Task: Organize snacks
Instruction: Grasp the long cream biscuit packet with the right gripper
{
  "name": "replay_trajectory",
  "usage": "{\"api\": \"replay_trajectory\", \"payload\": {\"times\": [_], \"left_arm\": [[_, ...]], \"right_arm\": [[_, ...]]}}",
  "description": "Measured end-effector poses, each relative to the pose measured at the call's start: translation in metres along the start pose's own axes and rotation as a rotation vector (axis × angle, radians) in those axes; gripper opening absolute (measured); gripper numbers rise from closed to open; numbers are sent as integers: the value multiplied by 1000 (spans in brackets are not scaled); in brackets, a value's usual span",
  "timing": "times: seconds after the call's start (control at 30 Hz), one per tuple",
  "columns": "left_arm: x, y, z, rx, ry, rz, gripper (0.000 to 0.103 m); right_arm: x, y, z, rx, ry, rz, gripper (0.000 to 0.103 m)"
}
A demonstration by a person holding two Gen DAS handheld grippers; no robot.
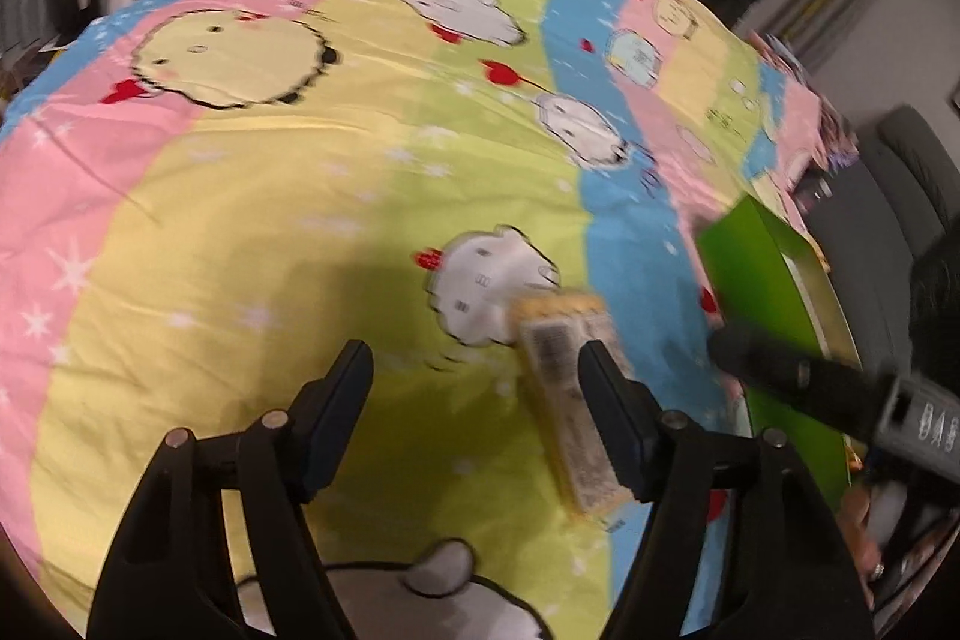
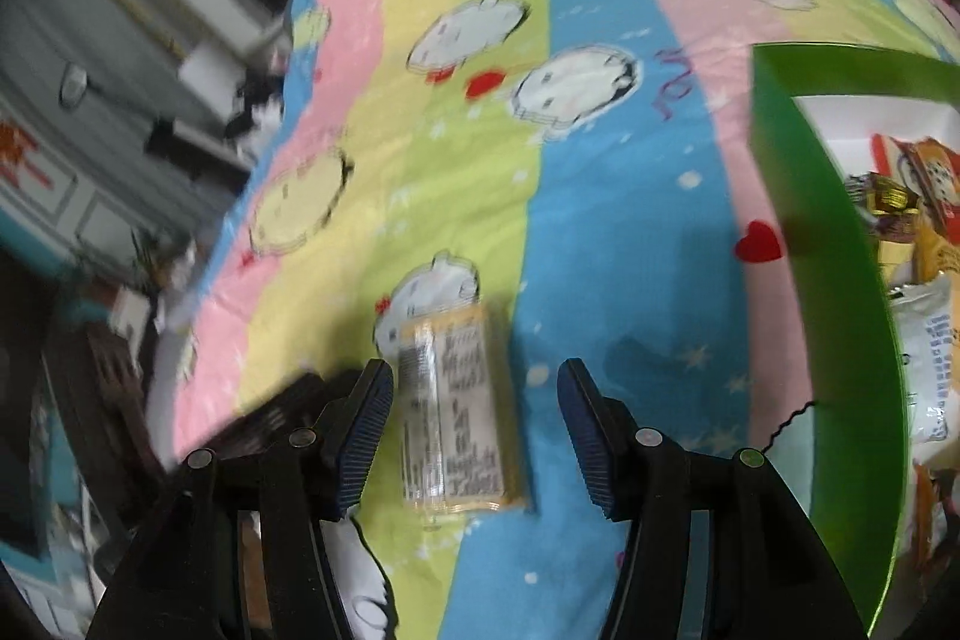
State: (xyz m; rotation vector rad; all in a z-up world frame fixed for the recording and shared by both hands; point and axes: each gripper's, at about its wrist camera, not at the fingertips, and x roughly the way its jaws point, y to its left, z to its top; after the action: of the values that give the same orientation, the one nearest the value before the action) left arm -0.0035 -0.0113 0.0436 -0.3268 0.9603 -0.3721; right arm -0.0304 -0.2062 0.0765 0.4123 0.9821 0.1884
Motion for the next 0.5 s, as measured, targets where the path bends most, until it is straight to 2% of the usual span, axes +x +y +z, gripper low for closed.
{"api": "replay_trajectory", "payload": {"times": [0.07, 0.17, 0.27, 0.37, 0.5], "left_arm": [[2, -8, -3, 13, 0, -4, 69], [7, -18, -6, 44, 4, 0, 68], [13, -21, -8, 45, 20, -13, 62], [18, -22, -10, 42, 33, -11, 56], [22, -24, -12, 53, 38, 7, 49]], "right_arm": [[0, -4, 2, 26, -16, -3, 57], [8, -6, 3, 33, -1, 28, 47], [24, -7, 3, 49, 56, 80, 47], [38, -5, 0, 44, 108, 75, 47], [46, -9, -2, 69, 126, 85, 47]]}}
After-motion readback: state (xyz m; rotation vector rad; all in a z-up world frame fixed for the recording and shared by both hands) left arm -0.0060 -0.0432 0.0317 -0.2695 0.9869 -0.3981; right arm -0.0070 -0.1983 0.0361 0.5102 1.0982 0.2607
